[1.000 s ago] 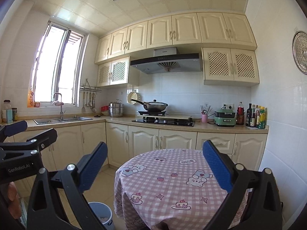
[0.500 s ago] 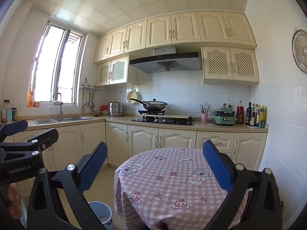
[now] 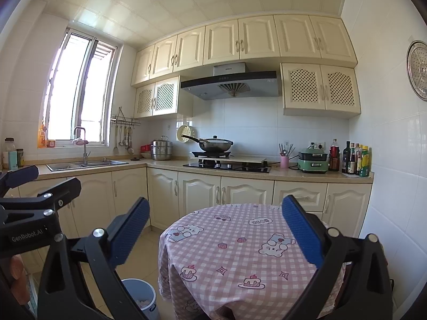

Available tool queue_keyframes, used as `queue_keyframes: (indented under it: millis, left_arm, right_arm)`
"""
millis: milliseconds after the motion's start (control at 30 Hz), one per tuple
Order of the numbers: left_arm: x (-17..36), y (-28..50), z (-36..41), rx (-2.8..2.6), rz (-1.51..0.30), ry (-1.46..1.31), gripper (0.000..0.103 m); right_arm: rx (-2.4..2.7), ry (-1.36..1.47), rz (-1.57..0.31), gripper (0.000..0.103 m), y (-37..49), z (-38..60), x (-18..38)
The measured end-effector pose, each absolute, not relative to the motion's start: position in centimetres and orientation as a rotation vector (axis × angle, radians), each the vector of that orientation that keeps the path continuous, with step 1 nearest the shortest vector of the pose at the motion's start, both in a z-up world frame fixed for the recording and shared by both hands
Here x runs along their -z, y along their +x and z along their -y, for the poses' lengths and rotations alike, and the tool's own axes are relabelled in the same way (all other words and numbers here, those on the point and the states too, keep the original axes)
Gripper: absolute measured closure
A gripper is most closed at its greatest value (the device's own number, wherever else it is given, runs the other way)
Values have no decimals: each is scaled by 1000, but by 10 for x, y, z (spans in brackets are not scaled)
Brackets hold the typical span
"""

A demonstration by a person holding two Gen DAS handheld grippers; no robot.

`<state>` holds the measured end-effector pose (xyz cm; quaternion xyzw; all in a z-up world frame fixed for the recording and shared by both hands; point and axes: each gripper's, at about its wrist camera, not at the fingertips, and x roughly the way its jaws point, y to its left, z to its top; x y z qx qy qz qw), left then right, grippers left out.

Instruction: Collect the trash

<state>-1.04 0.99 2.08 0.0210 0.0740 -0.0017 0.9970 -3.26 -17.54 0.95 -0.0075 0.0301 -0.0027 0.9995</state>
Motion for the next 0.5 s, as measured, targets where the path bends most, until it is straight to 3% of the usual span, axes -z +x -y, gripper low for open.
queue_keyframes:
  millis: [500]
  left_arm:
    - [-18, -9, -10, -2, -152, 41, 7]
  right_arm:
    - [3, -16, -65, 6, -33, 173, -7]
